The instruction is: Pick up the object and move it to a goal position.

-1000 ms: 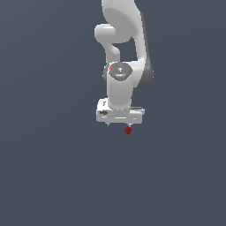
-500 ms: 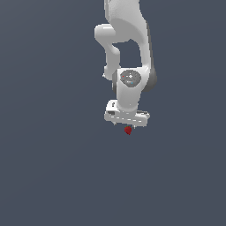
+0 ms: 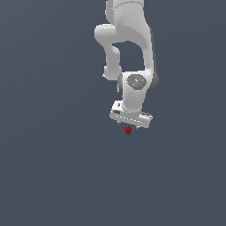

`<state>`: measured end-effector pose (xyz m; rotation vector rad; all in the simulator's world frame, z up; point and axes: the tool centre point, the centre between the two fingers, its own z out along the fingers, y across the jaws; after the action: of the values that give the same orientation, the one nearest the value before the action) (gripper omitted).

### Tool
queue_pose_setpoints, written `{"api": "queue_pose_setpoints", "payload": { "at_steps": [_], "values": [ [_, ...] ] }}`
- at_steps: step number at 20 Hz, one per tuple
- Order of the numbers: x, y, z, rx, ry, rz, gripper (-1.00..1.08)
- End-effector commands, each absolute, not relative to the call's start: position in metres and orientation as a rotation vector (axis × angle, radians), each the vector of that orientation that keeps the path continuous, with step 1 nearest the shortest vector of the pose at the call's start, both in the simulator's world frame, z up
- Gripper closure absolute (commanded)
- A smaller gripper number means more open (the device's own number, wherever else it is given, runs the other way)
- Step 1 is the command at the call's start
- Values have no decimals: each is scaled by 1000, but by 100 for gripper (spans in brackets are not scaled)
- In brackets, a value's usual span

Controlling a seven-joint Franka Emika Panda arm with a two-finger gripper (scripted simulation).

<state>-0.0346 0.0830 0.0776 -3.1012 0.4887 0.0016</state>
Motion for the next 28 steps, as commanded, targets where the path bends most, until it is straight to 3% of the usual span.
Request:
{"api": "queue_pose_setpoints", "payload": {
  "at_steps": [1, 24, 25, 28],
  "values": [
    [-37, 86, 74, -3099, 512, 0, -92],
    [-39, 87, 23, -3098, 524, 0, -92],
    [-39, 87, 23, -3098, 524, 0, 108],
    [-39, 87, 23, -3098, 524, 0, 108]
  ]
}}
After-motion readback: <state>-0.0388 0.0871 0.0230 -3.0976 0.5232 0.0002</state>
